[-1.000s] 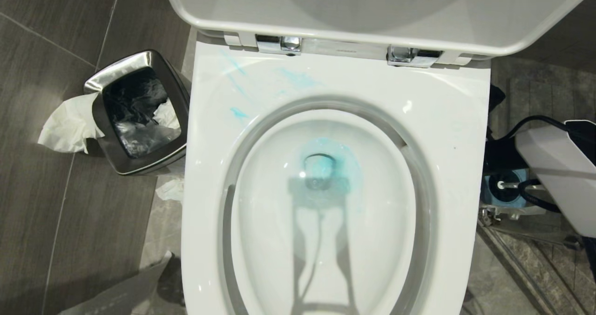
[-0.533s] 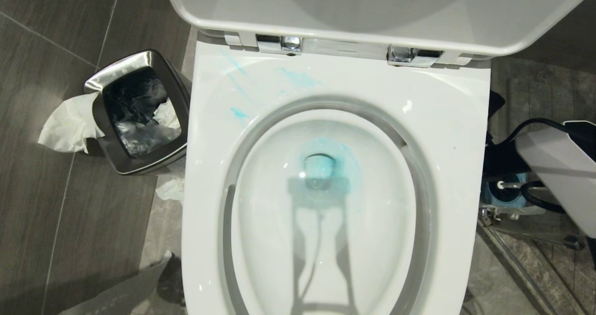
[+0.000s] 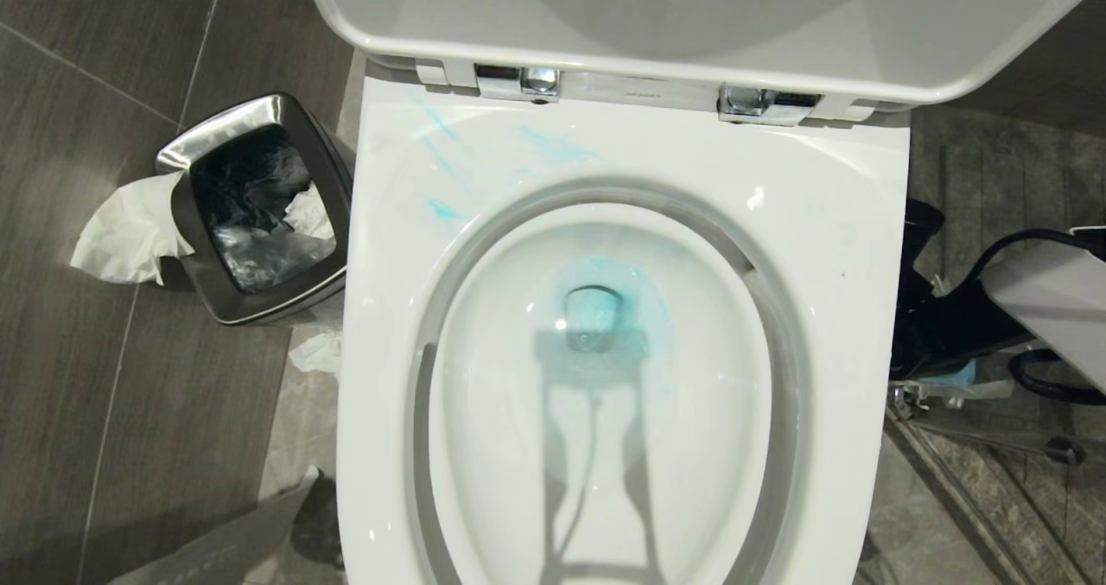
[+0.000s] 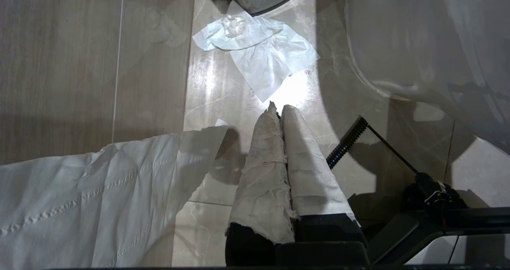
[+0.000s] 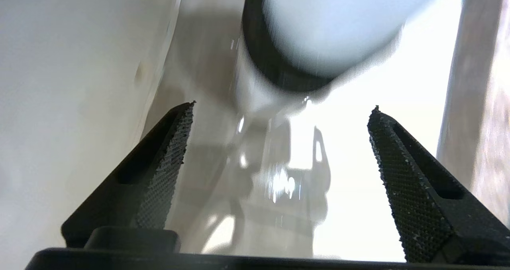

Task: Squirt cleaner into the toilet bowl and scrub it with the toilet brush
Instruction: Place the cleaning agent on the floor

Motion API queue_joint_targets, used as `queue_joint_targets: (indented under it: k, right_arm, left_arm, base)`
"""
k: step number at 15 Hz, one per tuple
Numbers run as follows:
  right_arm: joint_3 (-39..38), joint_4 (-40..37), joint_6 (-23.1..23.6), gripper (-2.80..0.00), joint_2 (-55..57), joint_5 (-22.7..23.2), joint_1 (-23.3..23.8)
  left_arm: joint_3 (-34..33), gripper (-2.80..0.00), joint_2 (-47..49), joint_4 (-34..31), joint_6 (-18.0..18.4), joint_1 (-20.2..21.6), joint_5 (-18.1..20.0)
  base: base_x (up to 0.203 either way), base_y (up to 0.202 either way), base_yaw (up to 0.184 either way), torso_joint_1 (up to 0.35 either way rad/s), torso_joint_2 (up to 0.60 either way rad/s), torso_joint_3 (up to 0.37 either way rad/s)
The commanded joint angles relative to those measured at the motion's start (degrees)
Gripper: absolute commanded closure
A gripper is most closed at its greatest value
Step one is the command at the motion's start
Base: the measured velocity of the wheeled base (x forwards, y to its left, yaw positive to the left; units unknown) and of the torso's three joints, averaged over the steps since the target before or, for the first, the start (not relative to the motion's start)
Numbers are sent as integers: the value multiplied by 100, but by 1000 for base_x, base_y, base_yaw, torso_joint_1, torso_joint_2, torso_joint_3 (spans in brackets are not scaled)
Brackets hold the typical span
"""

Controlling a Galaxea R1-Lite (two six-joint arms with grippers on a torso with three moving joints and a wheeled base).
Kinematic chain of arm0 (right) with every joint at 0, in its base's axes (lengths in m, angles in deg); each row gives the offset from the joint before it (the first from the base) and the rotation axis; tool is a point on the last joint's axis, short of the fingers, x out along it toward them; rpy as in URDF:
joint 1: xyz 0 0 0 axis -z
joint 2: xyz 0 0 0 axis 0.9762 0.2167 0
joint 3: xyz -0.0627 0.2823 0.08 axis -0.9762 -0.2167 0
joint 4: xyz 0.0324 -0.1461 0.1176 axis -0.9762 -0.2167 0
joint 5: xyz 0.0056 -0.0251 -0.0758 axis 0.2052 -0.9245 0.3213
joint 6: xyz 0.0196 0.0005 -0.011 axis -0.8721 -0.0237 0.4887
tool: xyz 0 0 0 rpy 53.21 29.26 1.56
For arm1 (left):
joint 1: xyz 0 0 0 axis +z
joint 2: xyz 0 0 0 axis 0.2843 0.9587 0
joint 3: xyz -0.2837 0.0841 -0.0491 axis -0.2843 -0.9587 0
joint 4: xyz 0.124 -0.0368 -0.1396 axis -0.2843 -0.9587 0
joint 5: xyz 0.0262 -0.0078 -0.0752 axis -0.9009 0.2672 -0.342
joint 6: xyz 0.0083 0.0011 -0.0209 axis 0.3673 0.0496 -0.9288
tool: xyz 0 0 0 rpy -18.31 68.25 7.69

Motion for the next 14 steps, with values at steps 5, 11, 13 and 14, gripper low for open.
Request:
queue_joint_targets:
  k: [5,11,13,14]
  right_arm:
    - [-2643,51,-293,-280,-1759,-228,-307]
    - [-4001,36,-348,0,-2992,-359,-370]
    - [-4335,36,-344,0,-3143,-363,-370]
    - [-4545,36,-346,0,-3223,-369,-371]
  left_arm:
    - [-9,0,-1,0,0,0,2]
    - [-9,0,-1,0,0,0,2]
    - [-9,0,-1,0,0,0,2]
    - [-9,0,-1,0,0,0,2]
  base:
    - [0,0,0,0,0,0]
    - [0,0,0,0,0,0]
    - [0,0,0,0,0,0]
    - [0,0,0,0,0,0]
